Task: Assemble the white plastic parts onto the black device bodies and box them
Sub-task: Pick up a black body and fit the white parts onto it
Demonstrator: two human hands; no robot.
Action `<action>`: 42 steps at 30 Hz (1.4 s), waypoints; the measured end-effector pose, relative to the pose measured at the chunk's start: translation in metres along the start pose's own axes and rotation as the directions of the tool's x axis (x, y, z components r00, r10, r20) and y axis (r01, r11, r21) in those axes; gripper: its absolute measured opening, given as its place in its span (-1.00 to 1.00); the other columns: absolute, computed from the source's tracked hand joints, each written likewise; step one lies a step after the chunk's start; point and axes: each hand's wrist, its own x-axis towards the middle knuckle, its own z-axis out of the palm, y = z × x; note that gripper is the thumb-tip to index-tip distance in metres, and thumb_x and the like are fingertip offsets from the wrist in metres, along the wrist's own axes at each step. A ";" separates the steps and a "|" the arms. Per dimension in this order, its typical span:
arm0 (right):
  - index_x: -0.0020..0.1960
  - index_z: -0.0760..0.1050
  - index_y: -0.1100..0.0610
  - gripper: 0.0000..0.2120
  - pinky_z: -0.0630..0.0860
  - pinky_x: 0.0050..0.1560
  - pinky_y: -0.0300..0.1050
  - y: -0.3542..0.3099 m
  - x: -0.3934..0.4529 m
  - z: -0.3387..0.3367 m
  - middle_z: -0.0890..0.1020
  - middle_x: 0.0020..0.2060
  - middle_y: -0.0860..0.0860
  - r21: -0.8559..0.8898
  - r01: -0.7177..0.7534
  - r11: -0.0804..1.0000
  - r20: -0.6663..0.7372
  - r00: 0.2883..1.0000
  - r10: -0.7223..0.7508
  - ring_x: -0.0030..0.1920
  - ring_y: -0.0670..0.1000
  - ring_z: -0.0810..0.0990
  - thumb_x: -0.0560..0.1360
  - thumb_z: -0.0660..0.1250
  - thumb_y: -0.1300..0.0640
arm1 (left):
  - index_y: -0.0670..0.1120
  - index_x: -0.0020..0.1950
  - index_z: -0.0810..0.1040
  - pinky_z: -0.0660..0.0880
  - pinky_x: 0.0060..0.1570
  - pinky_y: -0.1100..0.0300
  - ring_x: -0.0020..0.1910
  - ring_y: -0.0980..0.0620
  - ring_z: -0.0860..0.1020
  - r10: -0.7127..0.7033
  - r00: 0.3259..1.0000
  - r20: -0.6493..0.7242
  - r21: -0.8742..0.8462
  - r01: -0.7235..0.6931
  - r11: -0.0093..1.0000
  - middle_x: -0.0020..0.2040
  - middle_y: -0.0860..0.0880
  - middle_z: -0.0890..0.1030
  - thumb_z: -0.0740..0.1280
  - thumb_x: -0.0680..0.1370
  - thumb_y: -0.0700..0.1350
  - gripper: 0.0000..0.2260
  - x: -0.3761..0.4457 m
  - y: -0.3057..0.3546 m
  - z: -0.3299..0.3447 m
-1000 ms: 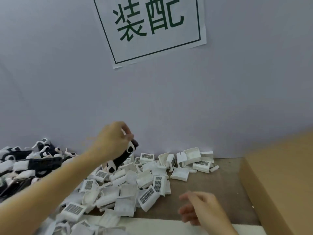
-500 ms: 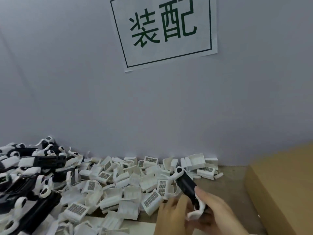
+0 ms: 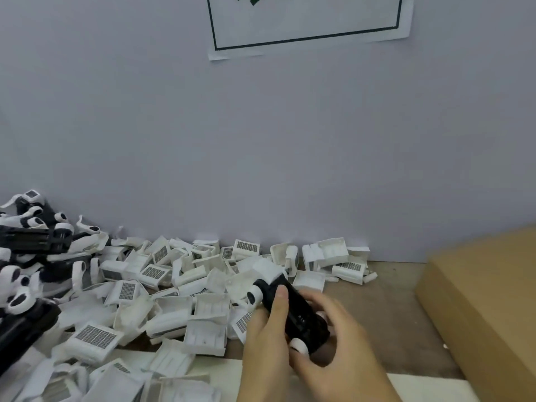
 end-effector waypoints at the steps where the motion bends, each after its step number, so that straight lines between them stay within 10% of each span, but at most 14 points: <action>1: 0.25 0.44 -0.27 -0.43 0.46 0.03 -0.46 0.001 0.001 0.005 0.58 0.11 -0.28 -0.017 0.019 1.000 -0.009 1.000 -0.019 0.16 -0.27 0.54 0.24 0.38 -0.09 | -0.08 0.00 0.69 0.58 -0.11 0.08 -0.08 -0.05 0.72 -0.002 1.000 -0.015 -0.047 0.001 0.999 -0.10 -0.11 0.75 0.35 0.58 0.05 -0.77 0.001 0.000 0.000; 6: 0.28 0.32 -0.32 -0.36 0.37 0.03 -0.56 0.005 0.001 0.012 0.48 0.15 -0.36 -0.106 -0.014 0.994 -0.023 1.000 0.012 0.21 -0.42 0.41 0.20 0.28 -0.27 | 0.00 -0.09 0.73 0.60 0.06 -0.10 -0.02 -0.11 0.72 0.060 0.997 0.044 -0.106 -0.055 0.993 -0.06 -0.14 0.74 0.38 0.46 0.09 -0.79 -0.005 0.001 0.001; 18: -0.19 0.56 -0.09 -0.84 0.45 -0.39 -0.39 -0.005 -0.003 0.000 0.68 -0.32 -0.18 -0.017 0.014 1.000 -0.034 0.999 -0.014 -0.33 -0.20 0.64 0.29 0.51 0.03 | -0.01 0.06 0.71 0.56 0.04 0.13 0.02 0.10 0.69 0.192 0.969 0.155 0.022 -0.197 0.980 -0.06 0.02 0.74 0.37 0.58 -0.04 -0.85 -0.021 0.006 0.006; 25: 0.22 0.45 -0.31 -0.57 0.57 0.13 -0.18 0.002 -0.004 0.000 0.66 0.10 -0.26 0.129 -0.062 0.990 0.156 0.987 0.042 0.15 -0.22 0.62 0.43 0.36 0.08 | -0.06 0.05 0.68 0.59 -0.01 0.18 -0.03 0.10 0.70 0.257 0.959 0.118 0.113 -0.270 0.956 -0.06 0.03 0.75 0.37 0.60 -0.14 -0.90 -0.022 0.005 0.006; 28: 0.38 0.31 -0.29 -0.44 0.46 0.33 -0.18 0.006 -0.004 -0.005 0.54 0.22 -0.40 0.337 -0.134 0.932 0.045 0.991 0.126 0.29 -0.37 0.45 0.40 0.27 0.00 | -0.08 0.01 0.67 0.55 -0.19 0.30 -0.14 0.10 0.69 0.334 0.933 0.137 0.209 -0.357 0.911 -0.13 0.00 0.74 0.36 0.60 -0.19 -0.91 -0.020 0.001 0.006; 34: 0.35 0.41 -0.09 -0.31 0.58 -0.06 -0.33 0.003 0.001 -0.011 0.70 -0.01 -0.19 0.467 -0.097 0.879 -0.115 0.979 0.169 0.03 -0.19 0.68 0.28 0.58 -0.08 | 0.11 0.13 0.64 0.61 0.00 0.11 0.01 0.17 0.66 0.310 0.824 0.475 0.520 -0.547 0.657 -0.02 0.16 0.71 0.28 0.53 -0.20 -0.71 -0.028 -0.008 0.011; 42: -0.12 0.61 0.03 -0.82 0.54 -0.32 -0.36 0.006 0.006 -0.013 0.72 -0.27 -0.07 0.470 -0.015 0.883 -0.381 0.898 0.219 -0.24 -0.11 0.70 0.38 0.58 0.05 | 0.14 0.22 0.52 0.59 0.08 0.06 0.09 0.15 0.61 0.285 0.809 0.515 0.533 -0.562 0.633 0.07 0.15 0.65 0.37 0.42 -0.12 -0.61 -0.025 -0.016 0.014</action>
